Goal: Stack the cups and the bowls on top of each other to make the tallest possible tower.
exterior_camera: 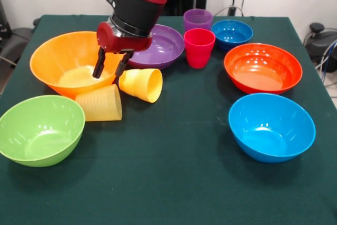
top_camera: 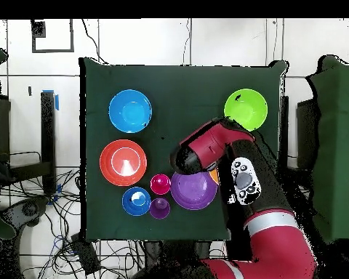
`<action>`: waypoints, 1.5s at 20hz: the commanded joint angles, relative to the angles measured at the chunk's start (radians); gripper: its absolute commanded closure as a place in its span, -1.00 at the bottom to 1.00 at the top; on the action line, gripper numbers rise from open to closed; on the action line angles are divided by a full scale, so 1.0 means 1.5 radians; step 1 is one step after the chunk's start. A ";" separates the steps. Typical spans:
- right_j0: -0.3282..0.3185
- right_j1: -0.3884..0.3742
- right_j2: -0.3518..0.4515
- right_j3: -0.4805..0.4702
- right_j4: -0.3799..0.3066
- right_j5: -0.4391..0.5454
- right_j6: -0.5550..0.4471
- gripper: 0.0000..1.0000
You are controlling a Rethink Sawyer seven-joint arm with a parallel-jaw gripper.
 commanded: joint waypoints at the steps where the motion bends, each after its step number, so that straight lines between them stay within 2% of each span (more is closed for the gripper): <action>1: 0.013 0.051 -0.006 -0.032 -0.047 -0.045 -0.029 -1.00; 9: 0.039 0.099 -0.039 -0.046 -0.081 -0.099 0.055 -1.00; 19: 0.069 0.121 -0.079 -0.056 -0.062 -0.131 0.084 -1.00; 25: 0.047 0.110 -0.067 -0.055 -0.022 -0.114 0.008 -1.00; 30: 0.045 0.111 -0.065 -0.055 -0.014 -0.111 0.001 -1.00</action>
